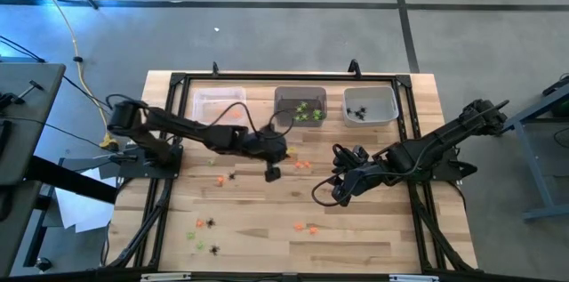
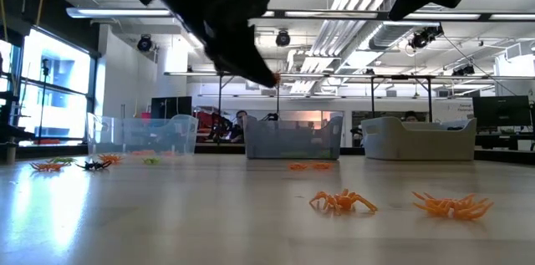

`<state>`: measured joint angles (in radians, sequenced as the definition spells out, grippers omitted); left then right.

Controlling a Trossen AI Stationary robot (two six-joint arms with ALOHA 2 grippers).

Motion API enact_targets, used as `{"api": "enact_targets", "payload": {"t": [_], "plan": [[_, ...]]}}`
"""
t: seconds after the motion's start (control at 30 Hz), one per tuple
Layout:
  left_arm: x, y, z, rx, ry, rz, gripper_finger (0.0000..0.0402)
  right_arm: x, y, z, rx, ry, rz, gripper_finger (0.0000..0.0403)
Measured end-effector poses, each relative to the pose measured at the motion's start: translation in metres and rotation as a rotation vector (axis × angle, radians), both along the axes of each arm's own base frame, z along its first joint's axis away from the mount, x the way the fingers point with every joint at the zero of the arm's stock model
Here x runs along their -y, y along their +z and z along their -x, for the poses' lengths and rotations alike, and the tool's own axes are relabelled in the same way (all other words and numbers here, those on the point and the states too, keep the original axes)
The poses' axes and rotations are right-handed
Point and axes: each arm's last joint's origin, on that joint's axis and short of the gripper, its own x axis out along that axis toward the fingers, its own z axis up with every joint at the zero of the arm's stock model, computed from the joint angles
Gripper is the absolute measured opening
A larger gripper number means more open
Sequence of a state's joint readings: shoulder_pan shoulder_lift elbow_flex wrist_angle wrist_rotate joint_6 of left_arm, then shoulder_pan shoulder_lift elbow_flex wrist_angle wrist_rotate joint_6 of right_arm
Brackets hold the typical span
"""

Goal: Sort Halloween decoration
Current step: Put the orange spider toy into the transparent bin

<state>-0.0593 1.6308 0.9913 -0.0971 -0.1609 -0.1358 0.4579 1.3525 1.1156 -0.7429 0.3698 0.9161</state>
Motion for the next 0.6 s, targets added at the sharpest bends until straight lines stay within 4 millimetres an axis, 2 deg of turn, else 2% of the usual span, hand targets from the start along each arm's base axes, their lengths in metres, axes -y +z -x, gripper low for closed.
{"api": "enact_targets", "payload": {"t": [0.13,0.43,0.6], "plan": [[-0.007,0.01,0.023,-0.022,0.09,-0.078,0.0004,0.0,0.0,0.0,0.001,0.0,-0.001,0.0171],[-0.047,-0.008,0.098,0.022,0.278,-0.033,0.0013,-0.001,0.001,-0.001,0.016,0.0,-0.008,0.0171],[-0.072,-0.013,0.131,0.058,0.422,-0.031,0.0014,-0.001,0.001,-0.002,0.021,0.0,-0.011,0.0171]]}}
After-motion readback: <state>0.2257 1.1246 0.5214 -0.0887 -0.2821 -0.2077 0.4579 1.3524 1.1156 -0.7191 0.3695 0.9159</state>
